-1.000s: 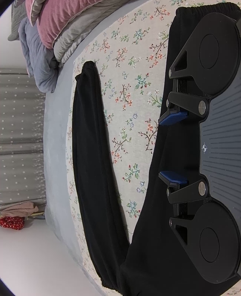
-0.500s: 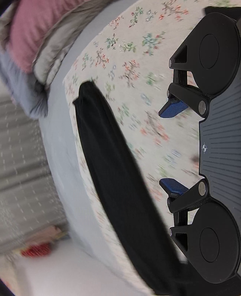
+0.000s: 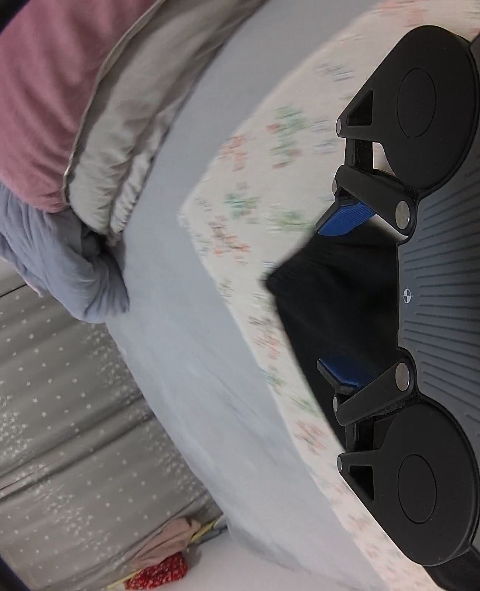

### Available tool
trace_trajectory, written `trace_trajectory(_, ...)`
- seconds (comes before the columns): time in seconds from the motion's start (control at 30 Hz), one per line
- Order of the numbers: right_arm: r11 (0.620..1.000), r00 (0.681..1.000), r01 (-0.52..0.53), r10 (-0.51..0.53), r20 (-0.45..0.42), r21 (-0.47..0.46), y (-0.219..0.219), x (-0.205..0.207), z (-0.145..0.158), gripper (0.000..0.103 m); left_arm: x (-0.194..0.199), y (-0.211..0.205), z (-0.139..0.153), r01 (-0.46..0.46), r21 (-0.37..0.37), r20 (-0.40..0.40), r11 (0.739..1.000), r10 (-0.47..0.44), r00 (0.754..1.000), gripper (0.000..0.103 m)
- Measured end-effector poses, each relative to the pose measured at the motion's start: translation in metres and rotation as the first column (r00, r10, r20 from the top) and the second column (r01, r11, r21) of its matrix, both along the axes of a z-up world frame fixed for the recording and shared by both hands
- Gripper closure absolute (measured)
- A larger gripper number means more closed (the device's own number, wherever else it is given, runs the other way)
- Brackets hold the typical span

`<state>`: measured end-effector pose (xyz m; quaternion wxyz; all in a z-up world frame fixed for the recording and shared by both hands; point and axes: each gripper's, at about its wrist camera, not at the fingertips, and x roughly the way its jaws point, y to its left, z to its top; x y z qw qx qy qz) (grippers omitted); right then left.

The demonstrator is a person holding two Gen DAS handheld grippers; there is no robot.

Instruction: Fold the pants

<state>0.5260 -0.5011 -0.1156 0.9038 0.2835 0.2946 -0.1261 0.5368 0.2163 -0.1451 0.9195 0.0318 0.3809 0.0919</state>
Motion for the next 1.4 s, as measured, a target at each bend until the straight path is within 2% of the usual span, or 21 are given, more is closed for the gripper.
trace_trajectory(0.1,0.997,1.000,-0.015,0.014,-0.015,-0.076,-0.003,0.034,-0.002,0.031,0.007,0.002,-0.002,0.001,-0.053,0.013,0.999,-0.001,1.000,0.030)
trace_trajectory(0.17,0.997,0.999,-0.024,0.022,-0.035,-0.071,-0.004,0.052,-0.012,0.033,0.011,-0.003,-0.004,0.007,-0.040,0.020,0.999,-0.006,1.000,0.038)
trace_trajectory(0.3,0.991,0.991,-0.044,0.028,-0.128,-0.126,-0.001,0.081,-0.039,0.068,0.012,-0.011,-0.004,0.040,-0.002,0.036,0.999,-0.040,0.999,0.049)
trace_trajectory(0.33,0.989,0.993,-0.041,0.024,-0.118,-0.140,0.002,0.081,-0.040,0.073,0.011,-0.011,-0.003,0.039,0.000,0.042,0.999,-0.039,0.998,0.052)
trace_trajectory(0.43,0.987,0.996,-0.018,0.003,-0.090,-0.159,0.007,0.071,-0.032,0.080,0.004,-0.013,0.007,0.037,0.026,0.092,0.999,-0.040,0.995,0.055)
trace_trajectory(0.7,0.977,0.999,-0.003,0.012,0.041,-0.212,0.001,0.001,0.049,0.085,-0.038,-0.003,0.058,0.013,-0.073,0.239,0.997,0.005,0.971,0.060)
trace_trajectory(0.9,0.979,0.996,0.011,0.009,0.094,-0.203,0.002,-0.072,0.083,0.087,-0.091,0.003,0.091,0.032,-0.126,0.330,0.992,0.011,0.944,0.061)
trace_trajectory(1.13,0.995,0.979,0.073,-0.058,0.196,-0.072,0.000,-0.196,0.077,0.087,-0.170,0.017,0.092,0.018,-0.213,0.390,0.977,0.068,0.918,0.062)
trace_trajectory(1.27,0.993,0.977,0.080,-0.060,0.205,-0.091,0.008,-0.262,0.068,0.088,-0.203,0.027,0.081,0.004,-0.271,0.398,0.962,0.108,0.911,0.062)
trace_trajectory(1.4,0.992,0.974,0.089,-0.069,0.216,-0.088,0.021,-0.320,0.047,0.088,-0.212,0.027,0.068,-0.016,-0.259,0.369,0.966,0.114,0.922,0.062)
